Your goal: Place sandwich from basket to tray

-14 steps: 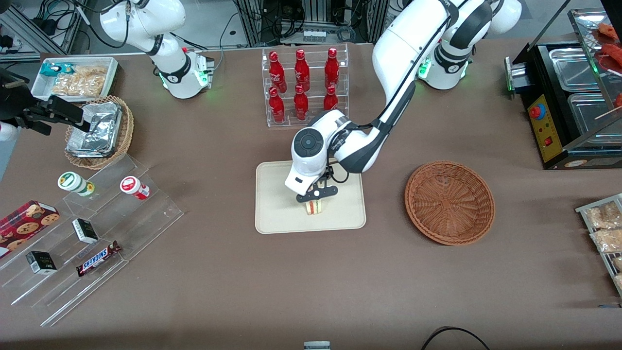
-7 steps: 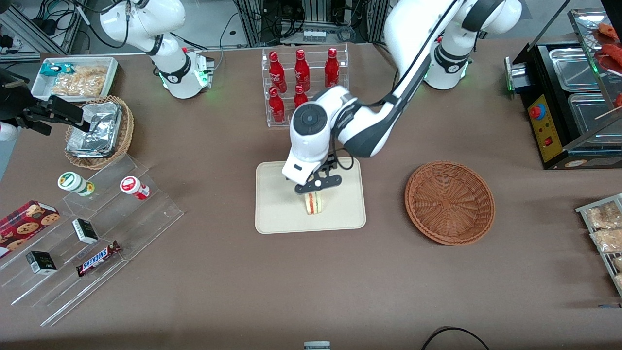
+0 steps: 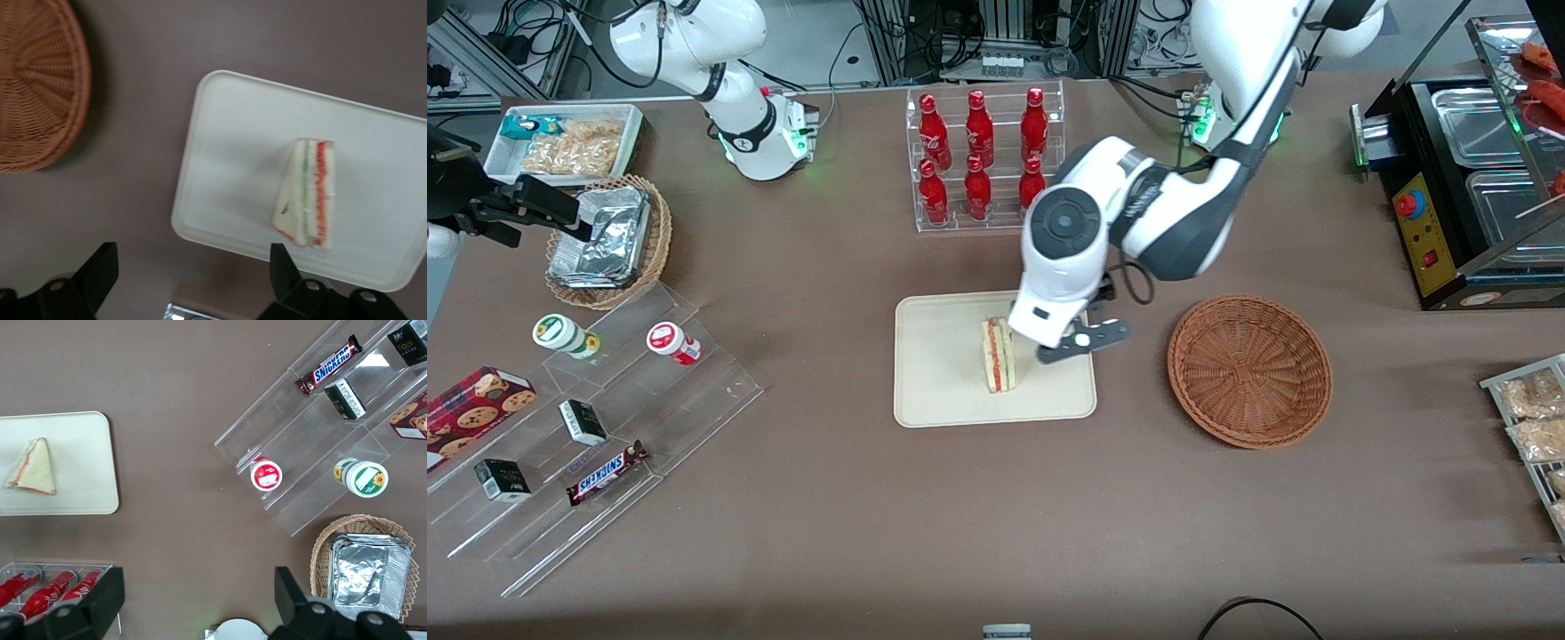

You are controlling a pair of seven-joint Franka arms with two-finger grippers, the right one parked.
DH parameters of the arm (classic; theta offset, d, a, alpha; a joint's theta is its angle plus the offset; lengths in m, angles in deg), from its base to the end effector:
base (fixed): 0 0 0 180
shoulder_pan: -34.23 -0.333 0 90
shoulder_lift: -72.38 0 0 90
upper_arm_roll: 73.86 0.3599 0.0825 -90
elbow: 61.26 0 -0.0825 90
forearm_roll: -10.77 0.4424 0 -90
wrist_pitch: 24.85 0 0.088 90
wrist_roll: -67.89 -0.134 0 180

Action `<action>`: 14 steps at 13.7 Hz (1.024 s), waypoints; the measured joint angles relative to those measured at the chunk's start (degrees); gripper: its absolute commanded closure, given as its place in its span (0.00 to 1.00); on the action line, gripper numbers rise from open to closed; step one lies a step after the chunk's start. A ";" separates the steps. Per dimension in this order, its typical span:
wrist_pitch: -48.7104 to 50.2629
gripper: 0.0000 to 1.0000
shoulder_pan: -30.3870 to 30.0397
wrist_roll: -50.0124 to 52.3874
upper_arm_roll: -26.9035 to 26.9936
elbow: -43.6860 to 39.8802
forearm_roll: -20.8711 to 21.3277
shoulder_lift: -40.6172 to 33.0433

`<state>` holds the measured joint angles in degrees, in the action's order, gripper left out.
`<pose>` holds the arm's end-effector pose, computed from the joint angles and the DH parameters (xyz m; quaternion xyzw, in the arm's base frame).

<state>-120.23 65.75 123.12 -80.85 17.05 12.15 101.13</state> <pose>0.5995 -0.4530 0.4110 -0.9839 -0.1468 0.0815 0.0606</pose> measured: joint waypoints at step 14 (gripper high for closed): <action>6.42 0.00 -26.65 -39.34 0.98 19.59 0.30 -22.96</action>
<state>-113.81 39.11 83.78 -79.87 36.64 12.45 78.18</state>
